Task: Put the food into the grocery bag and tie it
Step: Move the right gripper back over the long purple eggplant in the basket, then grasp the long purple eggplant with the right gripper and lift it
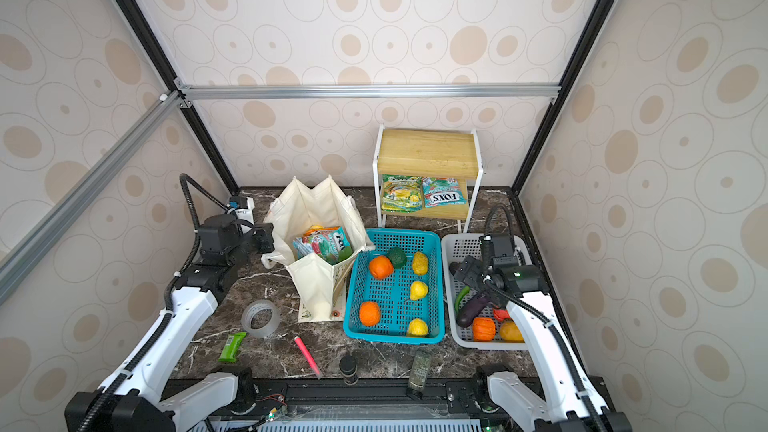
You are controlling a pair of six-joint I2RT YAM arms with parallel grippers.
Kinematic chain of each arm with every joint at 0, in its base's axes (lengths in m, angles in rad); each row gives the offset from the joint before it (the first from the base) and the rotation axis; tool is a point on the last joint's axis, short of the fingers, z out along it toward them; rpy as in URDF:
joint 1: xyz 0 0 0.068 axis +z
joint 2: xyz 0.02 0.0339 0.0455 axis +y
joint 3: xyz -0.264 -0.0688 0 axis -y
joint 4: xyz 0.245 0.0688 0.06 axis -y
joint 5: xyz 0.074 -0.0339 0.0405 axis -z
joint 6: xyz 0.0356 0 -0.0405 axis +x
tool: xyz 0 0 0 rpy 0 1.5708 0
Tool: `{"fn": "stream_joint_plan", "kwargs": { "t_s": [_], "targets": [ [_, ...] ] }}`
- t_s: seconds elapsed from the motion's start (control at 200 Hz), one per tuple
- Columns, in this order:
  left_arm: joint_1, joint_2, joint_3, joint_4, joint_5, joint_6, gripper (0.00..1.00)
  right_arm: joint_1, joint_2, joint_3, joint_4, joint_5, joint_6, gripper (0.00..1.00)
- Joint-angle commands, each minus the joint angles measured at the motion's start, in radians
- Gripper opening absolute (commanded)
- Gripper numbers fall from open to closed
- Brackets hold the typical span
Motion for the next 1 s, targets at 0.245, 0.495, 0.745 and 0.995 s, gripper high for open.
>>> {"fn": "stream_joint_plan", "kwargs": {
  "t_s": [0.245, 0.495, 0.745, 0.995],
  "targets": [
    [0.004, -0.019, 0.015, 0.051, 0.007, 0.017, 0.0, -0.105, -0.014, -0.209, 0.145, -0.037, 0.219, 0.76],
    [0.003, -0.017, 0.016, 0.049, 0.004, 0.02, 0.0, -0.14, 0.144, -0.211, 0.234, -0.031, 0.214, 0.75],
    [0.003, -0.012, 0.015, 0.047, 0.001, 0.021, 0.0, -0.148, 0.28, -0.224, 0.316, -0.071, 0.228, 0.68],
    [0.004, -0.013, 0.017, 0.044, -0.006, 0.024, 0.0, -0.151, 0.333, -0.26, 0.378, -0.053, 0.24, 0.49]
  ]
}}
